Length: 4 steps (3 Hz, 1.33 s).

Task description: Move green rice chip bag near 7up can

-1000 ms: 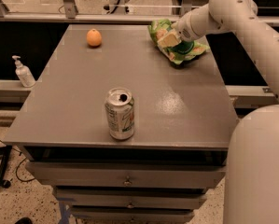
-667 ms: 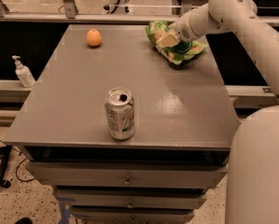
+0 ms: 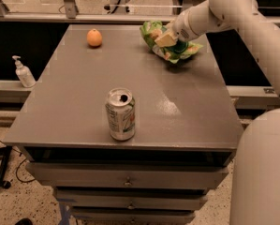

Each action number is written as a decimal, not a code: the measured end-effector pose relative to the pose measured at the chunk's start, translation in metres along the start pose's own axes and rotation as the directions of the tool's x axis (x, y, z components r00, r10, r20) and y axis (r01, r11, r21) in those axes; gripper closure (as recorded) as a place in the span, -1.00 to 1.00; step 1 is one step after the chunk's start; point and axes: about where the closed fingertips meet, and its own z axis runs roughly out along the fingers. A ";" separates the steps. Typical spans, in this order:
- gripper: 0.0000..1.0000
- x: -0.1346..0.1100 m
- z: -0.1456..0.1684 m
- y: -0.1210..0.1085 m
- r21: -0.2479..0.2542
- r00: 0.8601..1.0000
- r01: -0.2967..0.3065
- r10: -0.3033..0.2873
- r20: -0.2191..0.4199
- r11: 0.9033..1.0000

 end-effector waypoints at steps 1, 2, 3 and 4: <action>1.00 -0.012 -0.009 0.016 -0.053 0.998 0.061 -0.060 0.019 0.997; 1.00 -0.022 -0.023 0.038 -0.114 0.993 0.113 -0.108 0.048 0.987; 1.00 -0.030 -0.045 0.068 -0.179 0.985 0.159 -0.145 0.090 0.971; 1.00 -0.033 -0.070 0.107 -0.260 0.979 0.191 -0.163 0.126 0.946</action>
Offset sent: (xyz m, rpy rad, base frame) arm -0.0752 0.0240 0.0353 -0.0151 -0.0181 0.2679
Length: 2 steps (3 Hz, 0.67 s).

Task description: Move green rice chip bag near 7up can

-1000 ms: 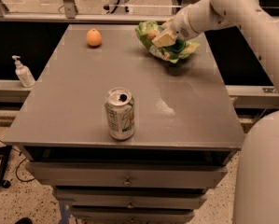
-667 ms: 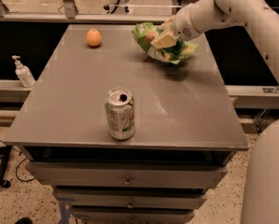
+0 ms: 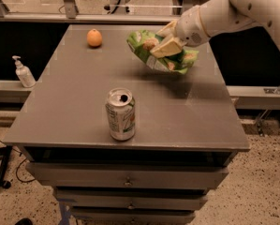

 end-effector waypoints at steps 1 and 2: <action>1.00 -0.008 -0.009 0.042 -0.086 1.000 0.012 -0.009 0.026 0.996; 1.00 -0.007 -0.010 0.078 -0.161 0.999 0.028 -0.024 0.028 0.987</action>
Offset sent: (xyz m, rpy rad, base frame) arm -0.1211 0.0128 -0.0187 -0.0138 0.1211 0.2199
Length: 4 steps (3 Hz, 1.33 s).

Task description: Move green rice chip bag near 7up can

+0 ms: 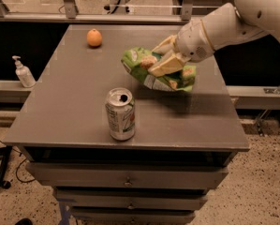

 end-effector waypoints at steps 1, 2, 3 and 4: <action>1.00 0.004 0.008 0.029 -0.062 1.000 -0.007 0.006 -0.007 0.998; 1.00 0.009 0.007 0.046 -0.116 1.000 -0.009 0.006 -0.019 0.993; 0.65 0.014 0.002 0.060 -0.166 0.999 0.001 -0.008 -0.039 0.986; 0.19 0.019 -0.001 0.073 -0.213 0.998 0.011 -0.023 -0.056 0.977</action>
Offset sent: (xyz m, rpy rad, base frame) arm -0.0646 -0.0069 -0.0254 -0.0554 0.1237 0.1271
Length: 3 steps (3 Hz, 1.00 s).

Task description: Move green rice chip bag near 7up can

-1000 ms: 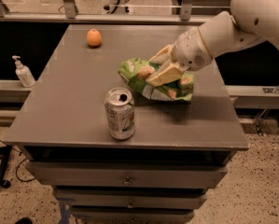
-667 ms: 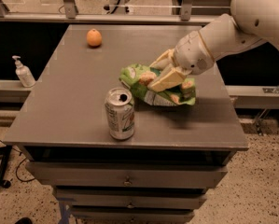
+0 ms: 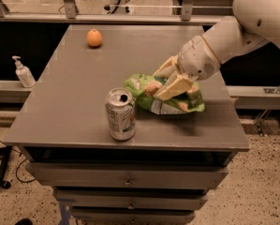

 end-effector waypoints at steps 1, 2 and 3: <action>-0.30 0.004 0.002 0.009 -0.032 1.000 0.002 -0.002 -0.011 0.999; -0.74 0.007 0.004 0.012 -0.048 1.000 0.000 0.000 -0.016 0.999; -1.00 0.009 0.005 0.015 -0.054 1.000 -0.004 0.003 -0.020 0.999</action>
Offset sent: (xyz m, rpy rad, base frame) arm -0.0171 -0.0087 -0.0119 -0.0340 0.0455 0.0427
